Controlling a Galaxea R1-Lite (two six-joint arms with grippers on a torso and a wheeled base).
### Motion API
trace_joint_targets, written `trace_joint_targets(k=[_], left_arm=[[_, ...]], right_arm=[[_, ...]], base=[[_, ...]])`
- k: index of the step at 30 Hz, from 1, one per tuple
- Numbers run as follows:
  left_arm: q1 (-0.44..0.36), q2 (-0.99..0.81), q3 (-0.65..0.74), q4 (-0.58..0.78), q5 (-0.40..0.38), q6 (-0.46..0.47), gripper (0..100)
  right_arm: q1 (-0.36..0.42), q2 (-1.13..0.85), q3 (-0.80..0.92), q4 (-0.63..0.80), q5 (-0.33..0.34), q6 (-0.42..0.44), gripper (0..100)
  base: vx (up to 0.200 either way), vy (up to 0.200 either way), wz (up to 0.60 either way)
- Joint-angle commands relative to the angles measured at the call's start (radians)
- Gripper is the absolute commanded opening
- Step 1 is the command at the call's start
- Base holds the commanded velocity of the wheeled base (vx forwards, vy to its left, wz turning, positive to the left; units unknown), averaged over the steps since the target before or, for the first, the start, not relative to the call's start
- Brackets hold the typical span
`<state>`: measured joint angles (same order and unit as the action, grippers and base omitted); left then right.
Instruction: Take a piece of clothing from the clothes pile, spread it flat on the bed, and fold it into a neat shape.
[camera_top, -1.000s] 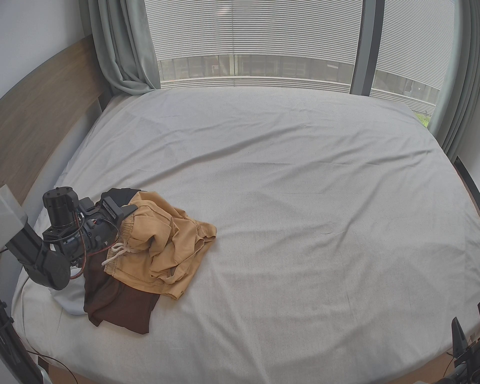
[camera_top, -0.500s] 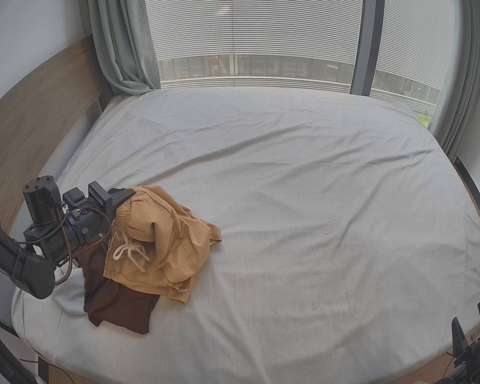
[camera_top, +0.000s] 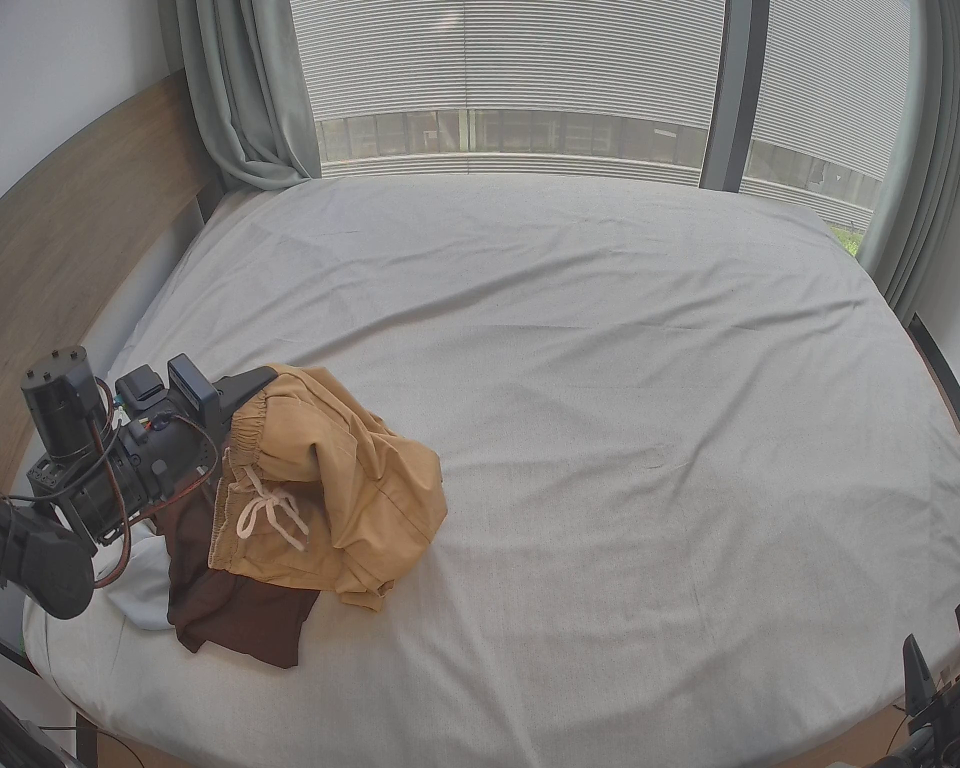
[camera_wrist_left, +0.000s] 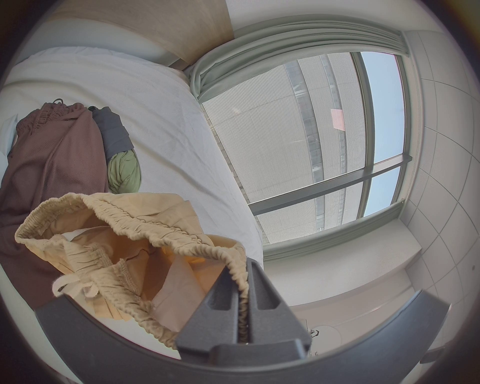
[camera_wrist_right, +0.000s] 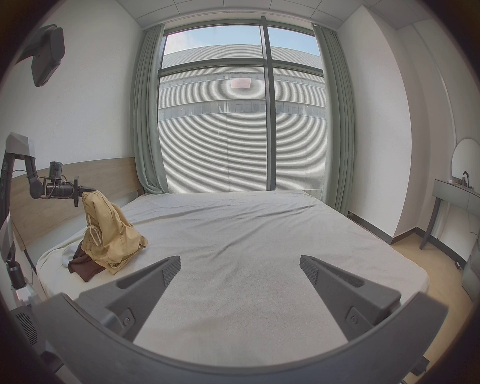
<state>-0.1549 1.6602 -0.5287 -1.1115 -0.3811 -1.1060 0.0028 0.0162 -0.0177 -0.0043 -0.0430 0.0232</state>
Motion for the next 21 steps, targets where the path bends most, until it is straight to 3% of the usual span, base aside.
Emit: trace_joint_targets(k=[1,9,11,16,21], left_arm=[[-0.017,-0.065,0.041,0.001,-0.001,0.001,0],[-0.032,-0.102,0.088,-0.016,-0.025,-0.023,0],[-0.040,-0.102,0.076,-0.042,-0.045,-0.083,0],[-0.092,-0.077,0.019,-0.080,-0.033,-0.160,0],[-0.132,-0.040,-0.013,-0.100,-0.004,-0.172,0]], right_arm=[[0.000,-0.013,0.018,0.000,0.000,0.000,100],[0.000,-0.012,0.018,0.000,0.000,0.000,100],[0.000,-0.012,0.018,0.000,0.002,0.000,100],[-0.001,-0.012,0.018,0.000,0.002,0.000,100],[0.000,-0.012,0.018,0.000,0.002,0.000,100]], base=[[0.000,0.000,0.00],[0.000,0.000,0.00],[0.000,0.000,0.00],[0.000,0.000,0.00],[0.000,0.000,0.00]])
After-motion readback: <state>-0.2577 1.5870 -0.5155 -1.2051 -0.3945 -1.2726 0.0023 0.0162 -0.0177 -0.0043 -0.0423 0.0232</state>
